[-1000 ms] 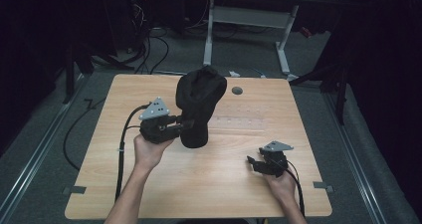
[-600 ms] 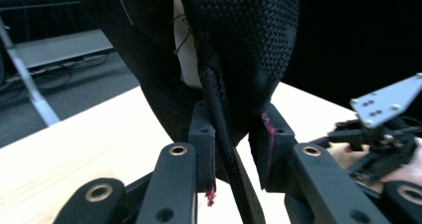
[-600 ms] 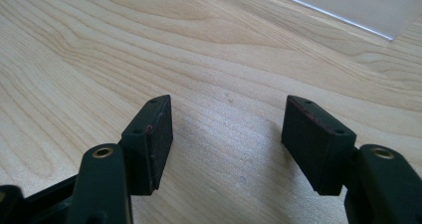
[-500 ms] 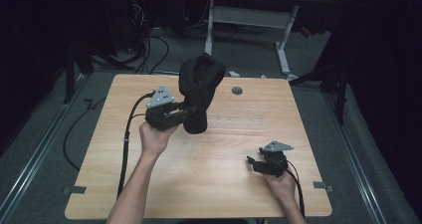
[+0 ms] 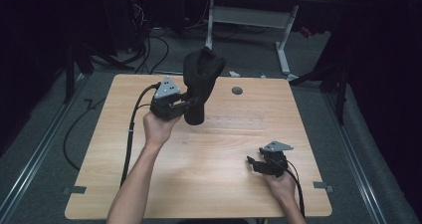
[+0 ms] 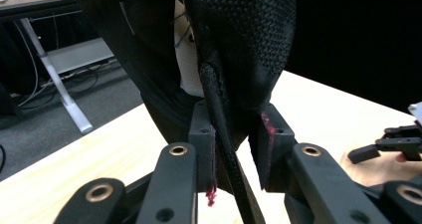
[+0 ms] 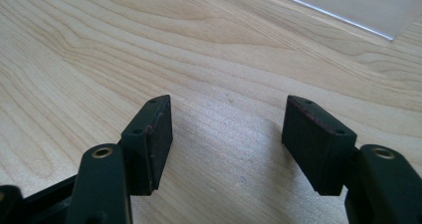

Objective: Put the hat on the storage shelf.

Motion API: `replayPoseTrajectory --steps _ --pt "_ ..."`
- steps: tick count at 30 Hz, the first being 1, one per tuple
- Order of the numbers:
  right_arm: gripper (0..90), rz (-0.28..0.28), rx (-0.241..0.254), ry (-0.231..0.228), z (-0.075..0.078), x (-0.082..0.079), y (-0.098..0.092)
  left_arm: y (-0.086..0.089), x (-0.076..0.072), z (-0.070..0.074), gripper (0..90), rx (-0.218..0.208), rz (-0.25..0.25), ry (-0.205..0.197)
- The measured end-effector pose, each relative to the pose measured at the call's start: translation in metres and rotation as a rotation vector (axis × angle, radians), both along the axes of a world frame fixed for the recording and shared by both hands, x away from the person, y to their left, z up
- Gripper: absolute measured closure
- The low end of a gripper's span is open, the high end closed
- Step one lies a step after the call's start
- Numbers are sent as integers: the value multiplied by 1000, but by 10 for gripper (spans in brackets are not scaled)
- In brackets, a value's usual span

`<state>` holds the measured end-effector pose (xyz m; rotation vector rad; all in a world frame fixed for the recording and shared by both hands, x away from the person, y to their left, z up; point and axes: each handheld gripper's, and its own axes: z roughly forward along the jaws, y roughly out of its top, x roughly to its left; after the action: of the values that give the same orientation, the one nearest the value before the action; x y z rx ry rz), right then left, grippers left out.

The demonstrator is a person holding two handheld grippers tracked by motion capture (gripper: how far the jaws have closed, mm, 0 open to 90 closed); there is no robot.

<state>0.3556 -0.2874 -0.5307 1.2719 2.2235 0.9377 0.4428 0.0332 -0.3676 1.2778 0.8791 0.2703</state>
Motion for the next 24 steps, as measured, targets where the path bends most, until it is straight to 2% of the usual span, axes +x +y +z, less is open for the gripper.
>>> replayPoseTrajectory --steps 7,14,22,24 --pt "368 -1 0 1 0 0 0 0 14 -8 737 12 26 -10" --pt "368 -2 4 1 0 0 0 -3 30 -19 737 5 48 4" --pt "368 -2 3 0 0 0 0 -6 33 -28 737 14 33 -19" --pt "366 -1 3 1 0 0 0 -5 34 -29 736 3 31 -23"
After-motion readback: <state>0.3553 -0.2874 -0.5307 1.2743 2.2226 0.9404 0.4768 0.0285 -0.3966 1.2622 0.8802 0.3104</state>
